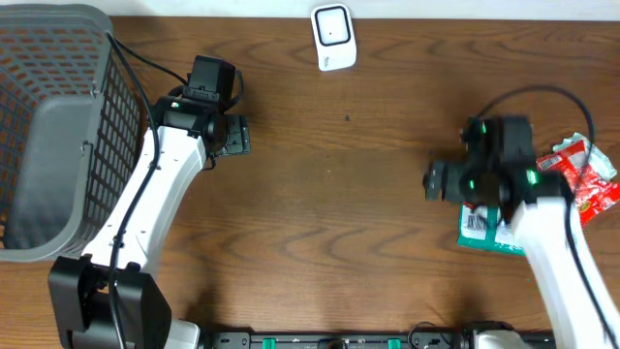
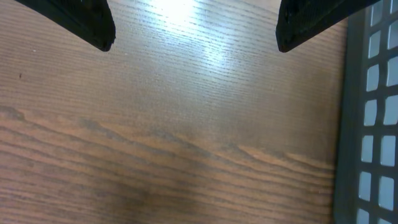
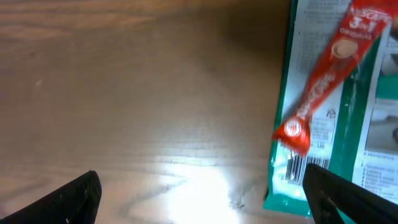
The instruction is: Scan the item barcode
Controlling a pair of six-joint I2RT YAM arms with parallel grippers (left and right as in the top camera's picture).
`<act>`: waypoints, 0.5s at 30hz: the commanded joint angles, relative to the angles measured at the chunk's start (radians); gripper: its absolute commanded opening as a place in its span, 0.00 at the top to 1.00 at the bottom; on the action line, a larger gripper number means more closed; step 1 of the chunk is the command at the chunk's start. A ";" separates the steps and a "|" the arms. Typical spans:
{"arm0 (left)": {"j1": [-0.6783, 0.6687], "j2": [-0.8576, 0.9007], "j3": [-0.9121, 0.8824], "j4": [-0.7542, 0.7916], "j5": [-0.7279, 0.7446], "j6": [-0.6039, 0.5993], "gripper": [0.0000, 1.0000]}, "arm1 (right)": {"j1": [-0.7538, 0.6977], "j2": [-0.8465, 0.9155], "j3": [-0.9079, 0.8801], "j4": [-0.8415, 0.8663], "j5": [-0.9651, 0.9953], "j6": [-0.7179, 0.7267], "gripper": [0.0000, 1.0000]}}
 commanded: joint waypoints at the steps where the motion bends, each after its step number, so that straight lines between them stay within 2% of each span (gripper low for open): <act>1: 0.002 0.004 -0.009 -0.003 -0.013 -0.005 0.17 | 0.003 -0.197 -0.136 -0.002 -0.005 -0.011 0.01; 7: 0.002 0.004 -0.009 -0.003 -0.013 -0.006 0.16 | 0.000 -0.575 -0.443 -0.034 0.127 -0.011 0.01; 11: 0.002 0.004 -0.009 -0.003 -0.013 -0.006 0.16 | 0.006 -0.721 -0.483 -0.106 0.130 -0.007 0.01; 15: 0.002 0.004 -0.009 -0.003 -0.013 -0.006 0.16 | 0.028 -0.789 -0.483 -0.115 0.130 -0.007 0.01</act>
